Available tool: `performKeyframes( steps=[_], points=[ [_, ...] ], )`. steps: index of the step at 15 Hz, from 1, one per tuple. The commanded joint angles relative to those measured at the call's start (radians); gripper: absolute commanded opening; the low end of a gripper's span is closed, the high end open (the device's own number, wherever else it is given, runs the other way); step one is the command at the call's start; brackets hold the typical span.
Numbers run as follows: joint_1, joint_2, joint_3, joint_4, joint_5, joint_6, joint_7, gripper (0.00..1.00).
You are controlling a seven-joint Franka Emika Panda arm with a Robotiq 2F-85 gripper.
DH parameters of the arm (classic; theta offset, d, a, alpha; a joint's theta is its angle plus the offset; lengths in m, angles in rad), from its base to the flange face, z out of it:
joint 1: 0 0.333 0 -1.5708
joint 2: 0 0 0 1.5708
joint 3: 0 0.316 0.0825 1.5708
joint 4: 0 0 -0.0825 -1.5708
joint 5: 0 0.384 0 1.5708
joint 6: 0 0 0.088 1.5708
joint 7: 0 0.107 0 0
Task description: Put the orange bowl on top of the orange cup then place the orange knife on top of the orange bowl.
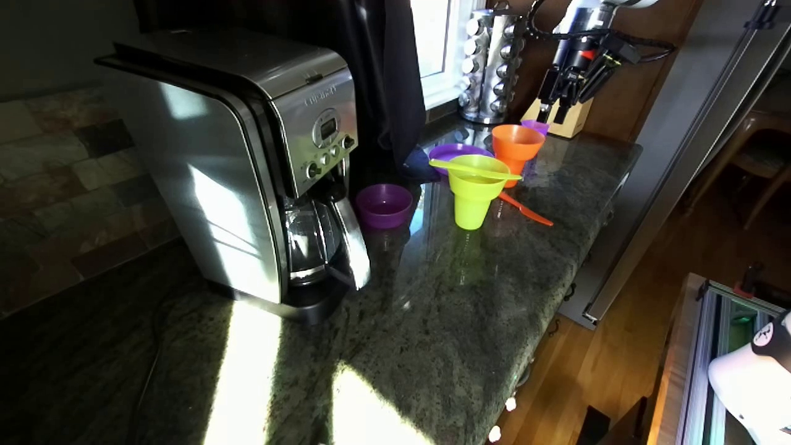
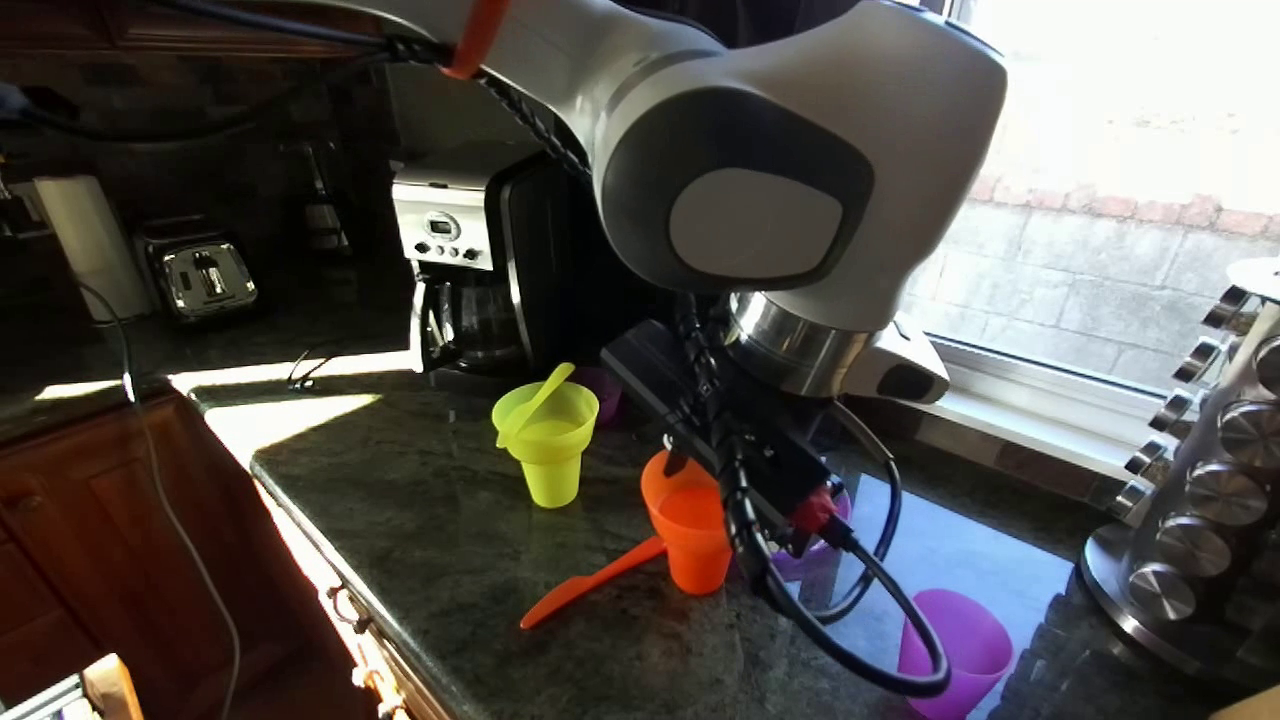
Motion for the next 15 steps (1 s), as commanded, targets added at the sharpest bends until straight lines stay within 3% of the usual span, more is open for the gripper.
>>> performKeyframes(
  steps=[1, 7, 10, 11, 15],
  points=[
    [0.009, -0.157, -0.010, -0.159, -0.054, 0.004, -0.053, 1.00],
    [0.040, -0.309, -0.015, -0.326, -0.068, 0.055, -0.025, 1.00],
    [0.066, -0.376, -0.012, -0.423, -0.063, 0.186, -0.046, 1.00],
    [0.067, -0.299, -0.029, -0.325, -0.070, 0.110, -0.036, 1.00],
    [0.077, -0.306, -0.035, -0.332, -0.070, 0.123, -0.036, 1.00]
  ],
)
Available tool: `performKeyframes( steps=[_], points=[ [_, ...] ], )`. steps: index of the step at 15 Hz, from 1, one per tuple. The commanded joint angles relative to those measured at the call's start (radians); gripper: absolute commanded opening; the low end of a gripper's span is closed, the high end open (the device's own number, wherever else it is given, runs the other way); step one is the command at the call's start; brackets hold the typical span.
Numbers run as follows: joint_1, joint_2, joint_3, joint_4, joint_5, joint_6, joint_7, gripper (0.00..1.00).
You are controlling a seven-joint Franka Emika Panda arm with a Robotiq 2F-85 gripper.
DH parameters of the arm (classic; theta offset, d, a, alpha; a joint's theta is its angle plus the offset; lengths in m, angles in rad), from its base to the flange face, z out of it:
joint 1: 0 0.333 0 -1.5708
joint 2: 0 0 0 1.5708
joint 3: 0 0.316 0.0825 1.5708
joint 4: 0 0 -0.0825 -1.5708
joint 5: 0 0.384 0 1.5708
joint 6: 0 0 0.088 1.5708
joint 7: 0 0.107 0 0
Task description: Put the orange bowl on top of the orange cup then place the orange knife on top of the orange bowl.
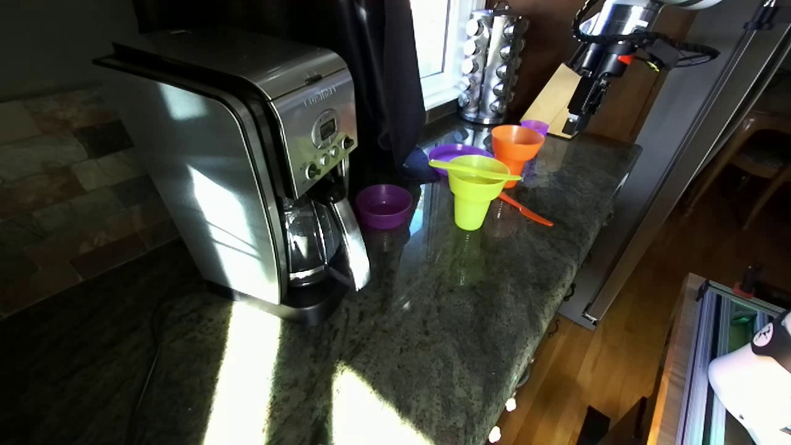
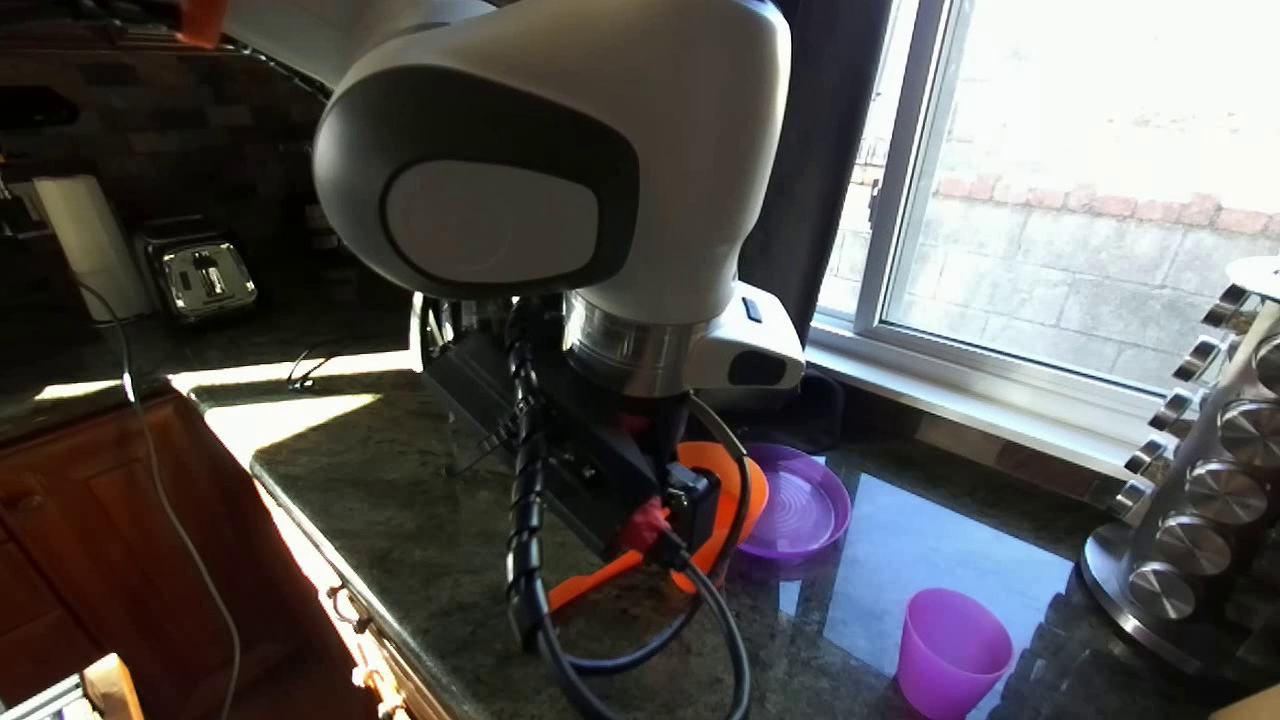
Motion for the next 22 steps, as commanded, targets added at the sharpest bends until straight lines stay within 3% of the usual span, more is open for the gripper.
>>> performKeyframes(
  steps=[1, 3, 4, 8, 15, 22],
  points=[
    [0.024, 0.001, -0.025, 0.003, -0.006, -0.001, 0.005, 1.00],
    [0.024, 0.002, -0.026, 0.003, -0.006, -0.001, 0.005, 1.00],
    [0.017, 0.007, 0.007, -0.023, -0.065, 0.094, 0.108, 1.00],
    [0.046, -0.007, 0.046, -0.101, -0.149, 0.245, 0.215, 1.00],
    [0.078, -0.030, 0.064, -0.193, -0.119, 0.252, 0.373, 1.00],
    [0.105, 0.024, 0.063, -0.235, -0.047, 0.439, 0.405, 1.00]
  ],
)
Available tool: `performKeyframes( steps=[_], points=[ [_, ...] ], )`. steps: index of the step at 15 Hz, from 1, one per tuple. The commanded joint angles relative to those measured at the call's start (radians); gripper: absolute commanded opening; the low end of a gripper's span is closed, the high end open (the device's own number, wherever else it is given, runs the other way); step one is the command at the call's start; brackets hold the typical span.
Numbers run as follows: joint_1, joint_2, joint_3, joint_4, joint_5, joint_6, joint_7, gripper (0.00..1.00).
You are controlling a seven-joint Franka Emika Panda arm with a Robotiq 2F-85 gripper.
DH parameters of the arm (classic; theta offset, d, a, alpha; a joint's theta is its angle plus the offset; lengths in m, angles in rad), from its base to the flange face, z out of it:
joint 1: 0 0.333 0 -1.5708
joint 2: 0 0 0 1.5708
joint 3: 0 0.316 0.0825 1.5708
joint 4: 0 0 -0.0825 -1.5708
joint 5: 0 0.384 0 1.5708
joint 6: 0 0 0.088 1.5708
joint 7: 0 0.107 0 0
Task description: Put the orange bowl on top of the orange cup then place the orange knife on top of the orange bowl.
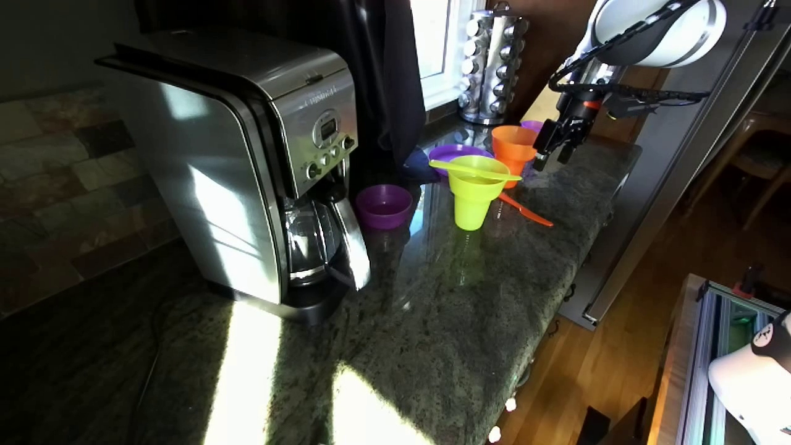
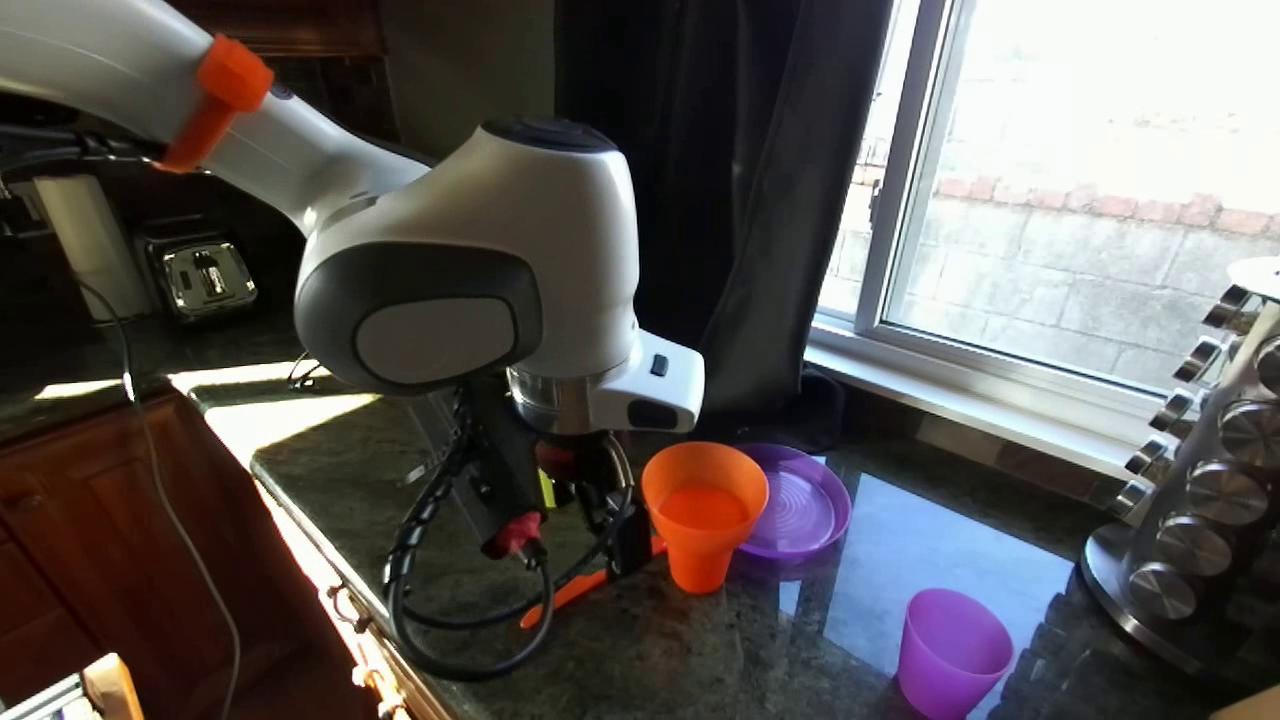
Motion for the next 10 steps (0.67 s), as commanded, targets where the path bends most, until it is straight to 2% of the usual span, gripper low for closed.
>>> performKeyframes(
  steps=[1, 10],
  points=[
    [0.023, 0.025, -0.004, -0.034, 0.034, 0.098, 0.022, 1.00],
    [0.056, 0.164, 0.010, 0.008, 0.094, 0.118, -0.014, 1.00]
  ],
)
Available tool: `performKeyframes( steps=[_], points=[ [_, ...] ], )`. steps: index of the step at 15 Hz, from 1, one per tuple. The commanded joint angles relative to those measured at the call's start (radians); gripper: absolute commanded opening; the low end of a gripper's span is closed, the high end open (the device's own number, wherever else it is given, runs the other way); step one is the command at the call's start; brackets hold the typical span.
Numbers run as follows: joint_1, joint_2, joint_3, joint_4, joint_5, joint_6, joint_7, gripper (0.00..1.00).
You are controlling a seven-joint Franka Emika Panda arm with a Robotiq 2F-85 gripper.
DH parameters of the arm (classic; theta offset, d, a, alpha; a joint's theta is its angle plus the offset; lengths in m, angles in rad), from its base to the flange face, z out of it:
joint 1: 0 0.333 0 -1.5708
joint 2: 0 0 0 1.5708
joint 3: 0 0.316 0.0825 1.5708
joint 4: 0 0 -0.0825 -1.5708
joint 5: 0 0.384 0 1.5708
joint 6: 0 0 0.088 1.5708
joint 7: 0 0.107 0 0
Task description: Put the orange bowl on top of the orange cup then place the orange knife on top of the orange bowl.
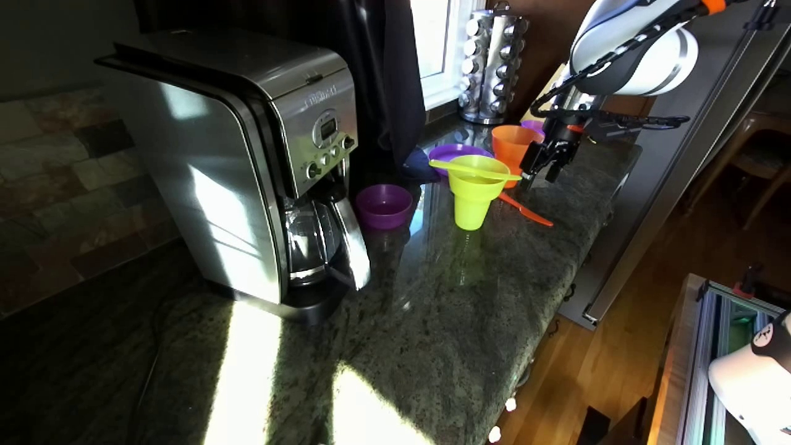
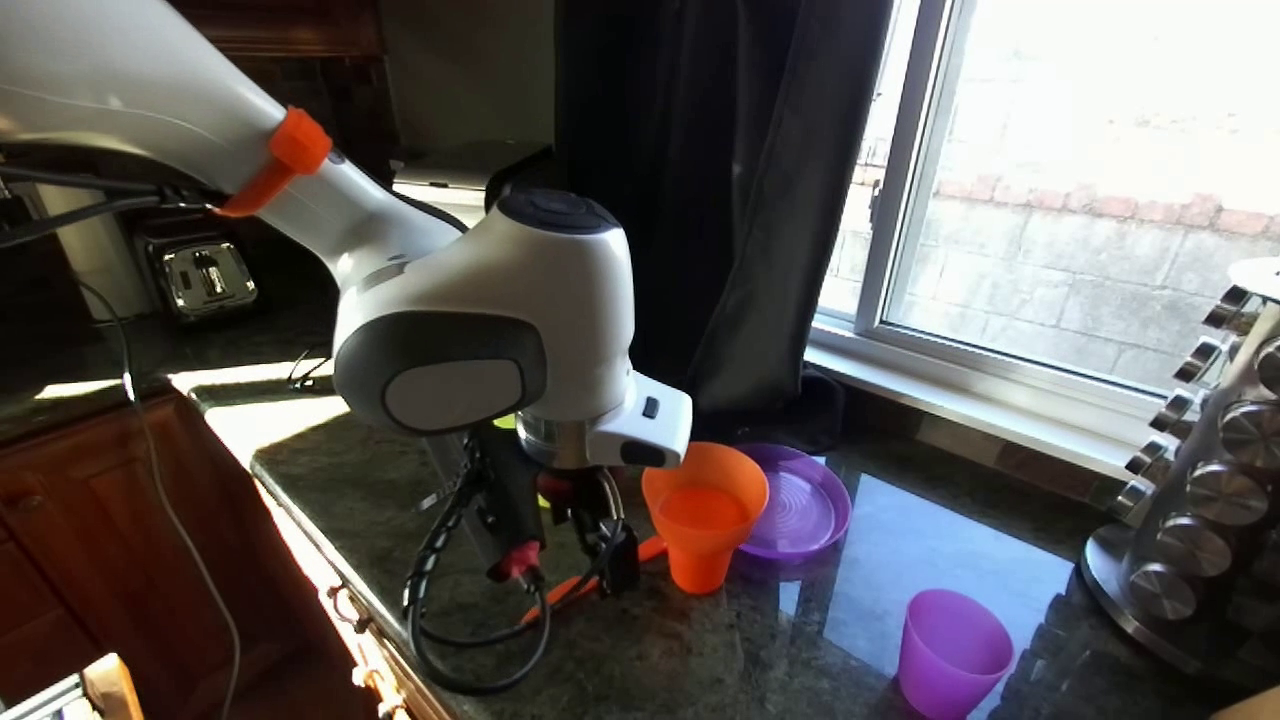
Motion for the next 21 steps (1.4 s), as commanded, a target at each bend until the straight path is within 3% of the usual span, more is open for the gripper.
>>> performKeyframes(
  steps=[1, 2, 7, 21],
  points=[
    [0.005, 0.072, 0.014, 0.023, -0.001, 0.043, 0.039, 1.00],
    [0.001, 0.028, 0.009, 0.009, 0.002, 0.004, 0.008, 1.00],
    [0.000, 0.034, 0.011, 0.011, 0.002, 0.008, 0.009, 1.00],
    [0.006, 0.117, 0.033, 0.045, 0.008, 0.042, 0.059, 1.00]
  ],
)
